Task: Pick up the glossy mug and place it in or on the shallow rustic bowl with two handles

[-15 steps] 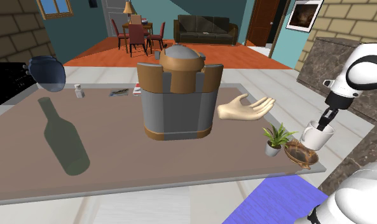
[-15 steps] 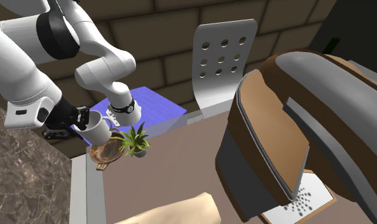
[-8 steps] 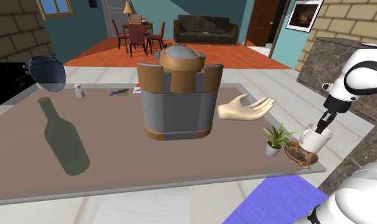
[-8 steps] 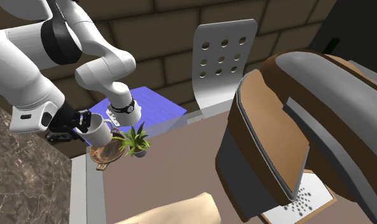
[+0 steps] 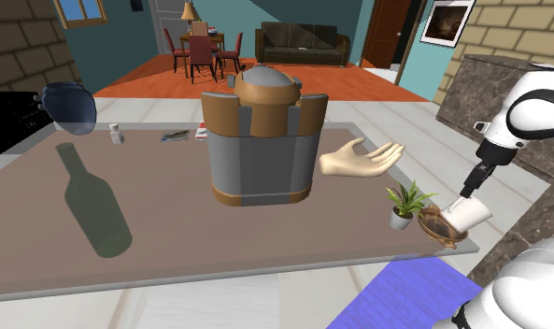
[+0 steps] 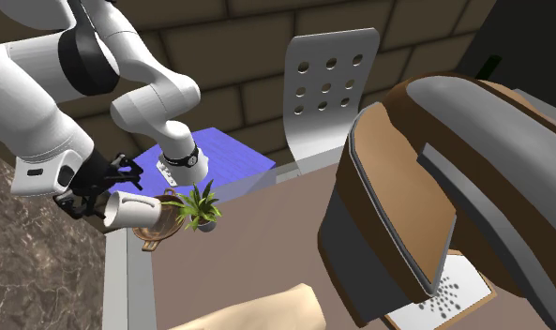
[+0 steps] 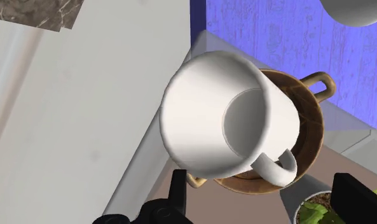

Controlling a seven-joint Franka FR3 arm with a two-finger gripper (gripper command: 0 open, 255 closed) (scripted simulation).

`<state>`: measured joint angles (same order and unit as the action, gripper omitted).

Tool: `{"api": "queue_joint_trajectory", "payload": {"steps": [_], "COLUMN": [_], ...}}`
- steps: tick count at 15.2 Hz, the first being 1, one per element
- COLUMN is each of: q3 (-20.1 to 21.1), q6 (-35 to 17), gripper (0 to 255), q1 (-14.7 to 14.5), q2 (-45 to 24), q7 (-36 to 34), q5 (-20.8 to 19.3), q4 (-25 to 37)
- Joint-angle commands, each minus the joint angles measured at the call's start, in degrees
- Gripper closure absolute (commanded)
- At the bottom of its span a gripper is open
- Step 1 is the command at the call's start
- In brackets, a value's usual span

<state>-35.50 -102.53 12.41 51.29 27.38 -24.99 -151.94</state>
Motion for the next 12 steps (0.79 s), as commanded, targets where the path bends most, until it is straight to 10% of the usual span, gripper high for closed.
{"api": "queue_joint_trajectory", "payload": {"steps": [1, 12], "q3": [-0.02, 3.37], "q6": [0.29, 6.86], "gripper": [0, 0], "q1": [1.51, 1.41], "q2": [2.46, 2.07], "q7": [0.0, 1.07], "q5": [-0.15, 3.05], "q4": [-0.39, 6.42]}}
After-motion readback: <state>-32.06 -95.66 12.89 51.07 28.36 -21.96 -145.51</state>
